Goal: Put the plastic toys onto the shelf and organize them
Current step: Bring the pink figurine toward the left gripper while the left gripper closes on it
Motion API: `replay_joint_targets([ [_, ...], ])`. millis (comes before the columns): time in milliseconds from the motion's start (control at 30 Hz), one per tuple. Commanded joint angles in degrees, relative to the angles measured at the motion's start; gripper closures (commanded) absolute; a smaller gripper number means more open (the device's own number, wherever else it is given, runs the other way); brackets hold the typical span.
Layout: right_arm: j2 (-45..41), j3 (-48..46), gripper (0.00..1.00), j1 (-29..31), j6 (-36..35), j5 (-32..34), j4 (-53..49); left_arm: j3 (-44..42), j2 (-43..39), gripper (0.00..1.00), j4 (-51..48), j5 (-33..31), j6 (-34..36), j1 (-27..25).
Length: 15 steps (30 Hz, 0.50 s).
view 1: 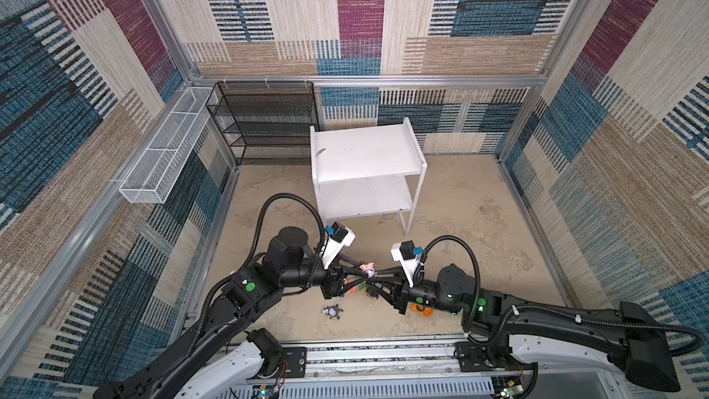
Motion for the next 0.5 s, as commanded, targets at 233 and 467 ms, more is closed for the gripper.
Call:
replay_joint_targets([
  [233,-0.64,-3.02,0.84,0.05,0.25,-2.82,5.62,0.46,1.64,0.69,2.82,-0.89,-0.49,-1.20],
  [467,-0.95,-3.59,0.84,0.04,-0.02,-2.42,5.50,0.70,2.12,0.79,2.96,0.04,-0.34,-1.99],
])
